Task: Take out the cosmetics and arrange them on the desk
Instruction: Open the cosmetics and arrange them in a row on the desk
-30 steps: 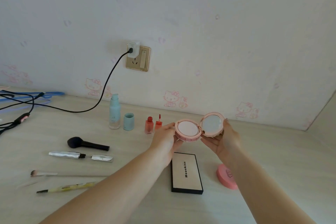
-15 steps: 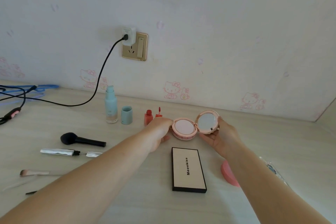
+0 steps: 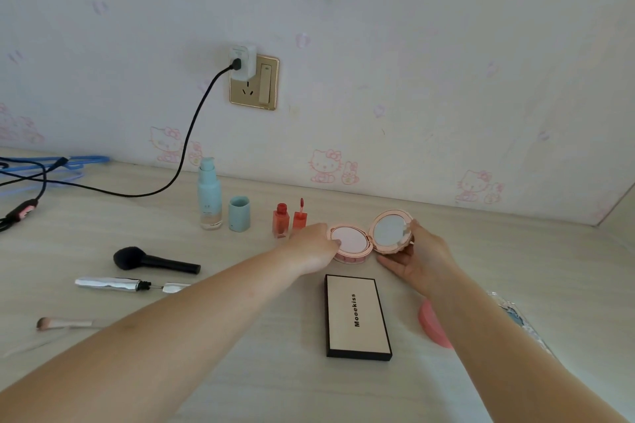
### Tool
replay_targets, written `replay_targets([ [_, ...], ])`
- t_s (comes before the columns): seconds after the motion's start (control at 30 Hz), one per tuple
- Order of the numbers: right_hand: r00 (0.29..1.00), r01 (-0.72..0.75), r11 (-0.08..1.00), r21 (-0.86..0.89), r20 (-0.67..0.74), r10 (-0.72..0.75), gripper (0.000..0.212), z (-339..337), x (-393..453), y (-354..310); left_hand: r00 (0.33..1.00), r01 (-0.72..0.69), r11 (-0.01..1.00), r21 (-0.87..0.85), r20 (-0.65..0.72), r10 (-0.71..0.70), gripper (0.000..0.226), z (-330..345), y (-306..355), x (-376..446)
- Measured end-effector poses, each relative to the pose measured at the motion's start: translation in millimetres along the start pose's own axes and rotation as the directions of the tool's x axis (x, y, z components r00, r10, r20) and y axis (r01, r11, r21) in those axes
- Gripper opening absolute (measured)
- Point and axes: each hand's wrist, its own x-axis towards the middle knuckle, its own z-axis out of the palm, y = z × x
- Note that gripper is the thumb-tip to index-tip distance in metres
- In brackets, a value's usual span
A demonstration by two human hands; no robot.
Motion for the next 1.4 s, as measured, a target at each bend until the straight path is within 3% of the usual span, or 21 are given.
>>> replay_targets([
  [0.1,1.0,0.002,1.0,-0.022,-0.005,-0.002,0.031,0,-3,-1,1.0,-0.018,1.0,-0.006,-0.011,0.017,0.031,0,1,-5],
  [0.2,1.0,0.029,0.997,-0.066,-0.008,-0.03,0.032,-3,-13,-3,1.0,-0.006,0.987,-0.158,0.009,0.007,0.02,-2,-2,-12],
  [0.3,0.984,0.173,0.963,-0.205,-0.008,-0.179,0.041,-11,-36,4,0.999,-0.034,0.94,-0.34,-0.007,0.034,0.055,-3,-7,-27],
  [0.43,0.927,0.361,0.777,-0.516,0.111,-0.357,0.063,-12,-86,31,0.993,-0.113,0.933,-0.343,-0.055,0.1,0.056,1,-21,-56],
  [0.53,0.9,0.422,0.531,-0.735,0.269,-0.343,0.075,-4,-114,55,0.985,-0.171,0.98,-0.101,-0.052,0.167,0.055,7,-31,-79],
  [0.63,0.887,0.421,0.287,-0.861,0.324,-0.33,0.086,4,-124,73,0.97,-0.232,0.964,0.127,-0.044,0.239,0.053,14,-37,-96],
  [0.7,0.879,0.404,0.154,-0.901,0.336,-0.339,0.09,7,-123,81,0.965,-0.253,0.959,0.127,-0.037,0.259,0.052,16,-38,-103],
  [0.9,0.881,0.365,-0.002,-0.931,0.346,-0.323,0.083,19,-124,89,0.976,-0.216,0.974,-0.06,0.015,0.218,0.05,19,-27,-115],
  [0.97,0.876,0.386,0.04,-0.922,0.352,-0.331,0.079,19,-127,88,0.981,-0.192,0.966,-0.172,-0.005,0.194,0.046,15,-22,-120],
  [1.07,0.893,0.415,0.356,-0.837,0.3,-0.336,0.072,10,-133,79,0.987,-0.162,0.892,-0.421,-0.05,0.156,0.04,6,-15,-129],
  [1.13,0.907,0.413,0.563,-0.716,0.267,-0.325,0.07,6,-138,75,0.991,-0.12,0.759,-0.64,-0.032,0.13,0.034,4,-10,-137],
  [1.17,0.905,0.421,0.618,-0.664,0.263,-0.334,0.073,5,-140,75,0.991,-0.091,0.677,-0.73,-0.001,0.132,0.031,5,-8,-140],
  [1.23,0.891,0.452,0.662,-0.598,0.27,-0.365,0.085,8,-144,76,0.985,-0.048,0.571,-0.82,0.056,0.164,0.03,12,-4,-142],
  [1.4,0.829,0.557,0.558,-0.615,0.369,-0.421,0.082,9,-157,71,0.983,-0.107,0.545,-0.832,-0.005,0.186,0.051,16,1,-140],
])
